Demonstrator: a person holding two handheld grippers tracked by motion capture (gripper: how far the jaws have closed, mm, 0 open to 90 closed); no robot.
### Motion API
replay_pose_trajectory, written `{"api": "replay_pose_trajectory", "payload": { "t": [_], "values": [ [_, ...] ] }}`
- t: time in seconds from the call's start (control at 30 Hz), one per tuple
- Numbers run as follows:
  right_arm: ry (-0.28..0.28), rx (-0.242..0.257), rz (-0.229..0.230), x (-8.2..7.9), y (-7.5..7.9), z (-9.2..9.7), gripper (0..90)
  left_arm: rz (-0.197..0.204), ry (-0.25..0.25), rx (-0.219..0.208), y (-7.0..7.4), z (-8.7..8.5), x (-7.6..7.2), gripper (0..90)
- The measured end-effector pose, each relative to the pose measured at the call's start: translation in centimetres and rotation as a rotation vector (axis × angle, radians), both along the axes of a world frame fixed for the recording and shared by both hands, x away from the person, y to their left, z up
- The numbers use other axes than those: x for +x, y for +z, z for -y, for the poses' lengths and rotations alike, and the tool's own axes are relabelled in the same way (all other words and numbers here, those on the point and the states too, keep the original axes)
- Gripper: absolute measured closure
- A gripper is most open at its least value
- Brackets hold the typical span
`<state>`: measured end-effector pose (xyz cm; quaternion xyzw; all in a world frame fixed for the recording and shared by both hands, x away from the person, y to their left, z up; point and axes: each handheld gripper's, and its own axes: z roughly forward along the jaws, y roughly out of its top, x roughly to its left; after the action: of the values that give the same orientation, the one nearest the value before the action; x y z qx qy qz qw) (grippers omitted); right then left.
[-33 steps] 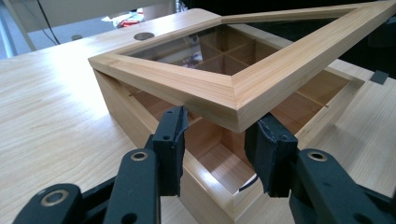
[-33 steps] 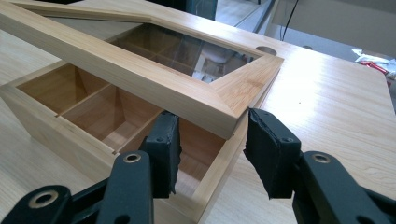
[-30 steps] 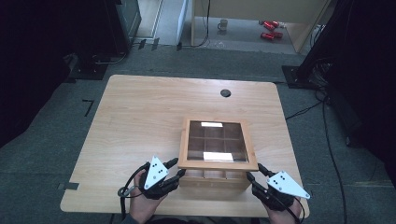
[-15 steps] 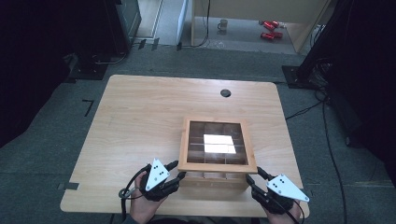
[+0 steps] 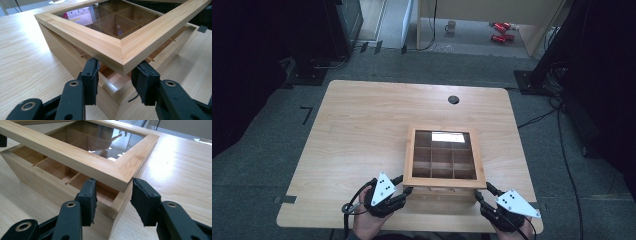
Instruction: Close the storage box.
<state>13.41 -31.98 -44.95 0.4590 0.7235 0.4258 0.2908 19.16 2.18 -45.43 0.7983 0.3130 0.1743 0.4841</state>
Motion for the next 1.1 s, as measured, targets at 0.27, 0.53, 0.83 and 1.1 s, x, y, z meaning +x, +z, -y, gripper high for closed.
{"api": "replay_pose_trajectory", "payload": {
  "t": [0.27, 0.53, 0.83, 1.1],
  "values": [
    [-0.002, -0.004, -0.007, -0.09, -0.29, -0.05, 55.6, -0.001, -0.005, 0.004, -0.17, -0.26, -0.25, 55.6],
    [-0.001, -0.001, -0.015, -0.26, -0.63, -0.03, 55.6, -0.007, -0.01, 0.003, -0.47, -0.41, -0.42, 53.3],
    [-0.004, -0.002, -0.024, -0.29, -0.9, -0.08, 55.6, -0.008, -0.012, 0.004, -0.67, -0.48, -0.56, 53.2],
    [0.001, -0.01, -0.026, -0.55, -0.98, -0.14, 54.6, -0.016, -0.011, 0.014, -0.94, -0.5, -0.64, 52.7]
  ]
}}
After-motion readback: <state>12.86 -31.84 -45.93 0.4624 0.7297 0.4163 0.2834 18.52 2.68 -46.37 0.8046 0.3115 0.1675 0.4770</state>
